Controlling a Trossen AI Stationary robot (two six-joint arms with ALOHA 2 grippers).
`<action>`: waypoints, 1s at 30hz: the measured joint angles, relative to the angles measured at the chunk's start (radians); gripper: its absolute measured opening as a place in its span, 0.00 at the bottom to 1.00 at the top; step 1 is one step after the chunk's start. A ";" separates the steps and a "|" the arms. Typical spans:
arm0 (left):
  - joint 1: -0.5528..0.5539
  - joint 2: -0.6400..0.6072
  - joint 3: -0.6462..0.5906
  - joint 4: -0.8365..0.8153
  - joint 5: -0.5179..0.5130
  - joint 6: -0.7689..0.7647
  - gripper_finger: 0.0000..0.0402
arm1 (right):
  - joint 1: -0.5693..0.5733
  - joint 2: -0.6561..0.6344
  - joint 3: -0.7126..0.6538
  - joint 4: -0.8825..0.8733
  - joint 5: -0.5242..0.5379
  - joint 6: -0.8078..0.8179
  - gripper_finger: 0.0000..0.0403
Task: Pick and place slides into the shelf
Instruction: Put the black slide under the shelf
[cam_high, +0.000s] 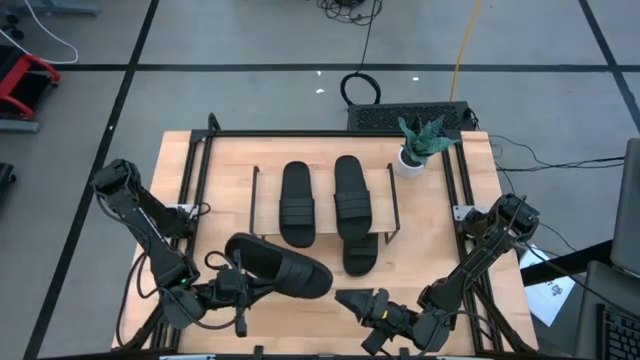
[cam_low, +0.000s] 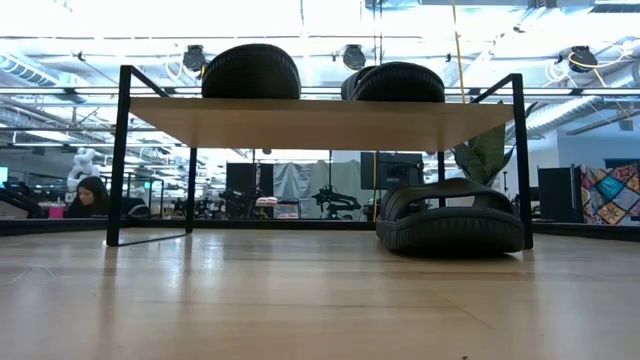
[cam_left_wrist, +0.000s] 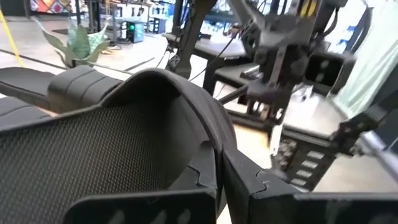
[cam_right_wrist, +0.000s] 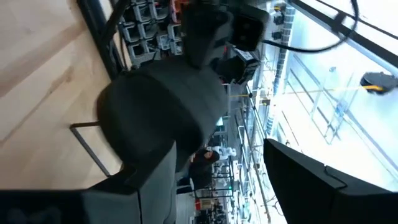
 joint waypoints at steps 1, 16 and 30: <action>0.001 0.000 0.000 0.013 0.007 0.000 0.00 | 0.000 0.000 0.000 -0.013 -0.003 0.000 0.58; 0.070 -0.001 0.000 0.002 0.093 -0.005 0.00 | -0.030 0.001 -0.002 -0.040 -0.056 -0.107 0.58; 0.123 -0.001 0.000 0.048 0.203 -0.002 0.00 | -0.088 0.001 -0.002 -0.087 -0.061 -0.099 0.58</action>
